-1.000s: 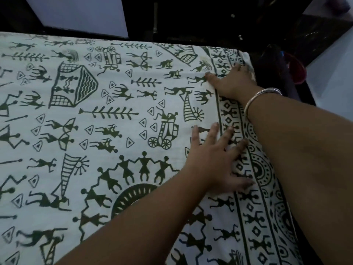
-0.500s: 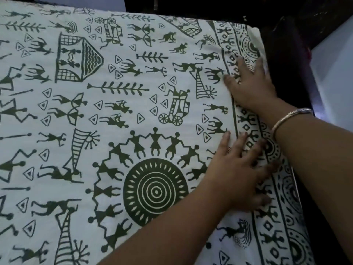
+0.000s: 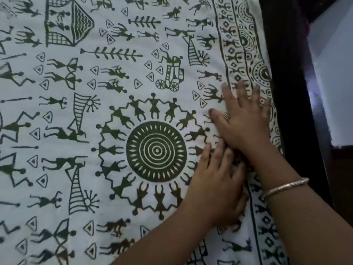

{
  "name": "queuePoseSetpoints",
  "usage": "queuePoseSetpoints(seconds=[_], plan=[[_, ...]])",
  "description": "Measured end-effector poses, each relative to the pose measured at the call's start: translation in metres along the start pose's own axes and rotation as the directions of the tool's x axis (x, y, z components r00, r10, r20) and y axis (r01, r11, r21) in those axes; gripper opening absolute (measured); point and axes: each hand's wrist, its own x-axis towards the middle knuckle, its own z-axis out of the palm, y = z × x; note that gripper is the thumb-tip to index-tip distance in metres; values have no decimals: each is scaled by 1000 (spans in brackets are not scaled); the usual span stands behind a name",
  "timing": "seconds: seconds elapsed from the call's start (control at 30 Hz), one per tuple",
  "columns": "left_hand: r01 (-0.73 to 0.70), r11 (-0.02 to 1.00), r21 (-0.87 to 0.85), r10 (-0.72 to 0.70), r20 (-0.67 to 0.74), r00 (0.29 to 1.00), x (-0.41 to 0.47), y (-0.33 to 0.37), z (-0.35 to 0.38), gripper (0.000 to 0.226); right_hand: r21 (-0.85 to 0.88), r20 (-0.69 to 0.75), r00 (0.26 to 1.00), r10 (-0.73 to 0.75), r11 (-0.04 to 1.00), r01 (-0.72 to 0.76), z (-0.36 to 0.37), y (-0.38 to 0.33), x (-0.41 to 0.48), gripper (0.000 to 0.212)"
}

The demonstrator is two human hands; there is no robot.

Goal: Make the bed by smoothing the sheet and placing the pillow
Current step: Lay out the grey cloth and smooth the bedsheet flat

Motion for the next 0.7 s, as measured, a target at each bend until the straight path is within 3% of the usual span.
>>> queuePoseSetpoints(seconds=[0.07, 0.1, 0.2, 0.27, 0.33, 0.4, 0.47, 0.53, 0.63, 0.7], plan=[[26, 1000, 0, -26, -9, 1000, -12, 3, 2, 70, 42, -38, 995, 88, 995, -86, -2, -6, -10, 79], [54, 999, -8, -54, 9, 999, -20, 6, 5, 73, 57, -56, 996, 66, 996, -63, -1, -10, -19, 80], [15, 999, -31, -13, 79, 997, -43, 19, 13, 73, -37, -10, 991, -135, 990, 134, 11, -9, -48, 79], [-78, 995, -69, 82, 68, 994, -53, 31, 14, 66, -41, 7, 999, -40, 998, 40, 17, 7, -60, 78], [-151, 984, -98, 150, -13, 989, -59, 37, 11, 56, 75, -1, 992, 125, 989, -124, 13, 19, -67, 73], [-56, 993, -99, 51, -56, 997, -65, 35, 8, 51, 146, -76, 985, 155, 979, -142, 9, 15, -77, 70], [120, 991, -58, -121, -20, 992, -75, 24, 8, 56, 110, -179, 984, -8, 994, 28, 15, -2, -93, 67], [129, 992, -2, -129, 45, 991, -87, 11, 9, 63, 59, -143, 977, -160, 984, 170, 27, -16, -111, 65], [61, 998, -21, -60, 9, 998, -104, -4, 3, 60, 21, -48, 999, -23, 999, 24, 35, -23, -124, 66], [172, 985, -31, -174, -62, 983, -118, -17, -6, 57, 36, -96, 995, 22, 999, -19, 30, -39, -129, 70]])
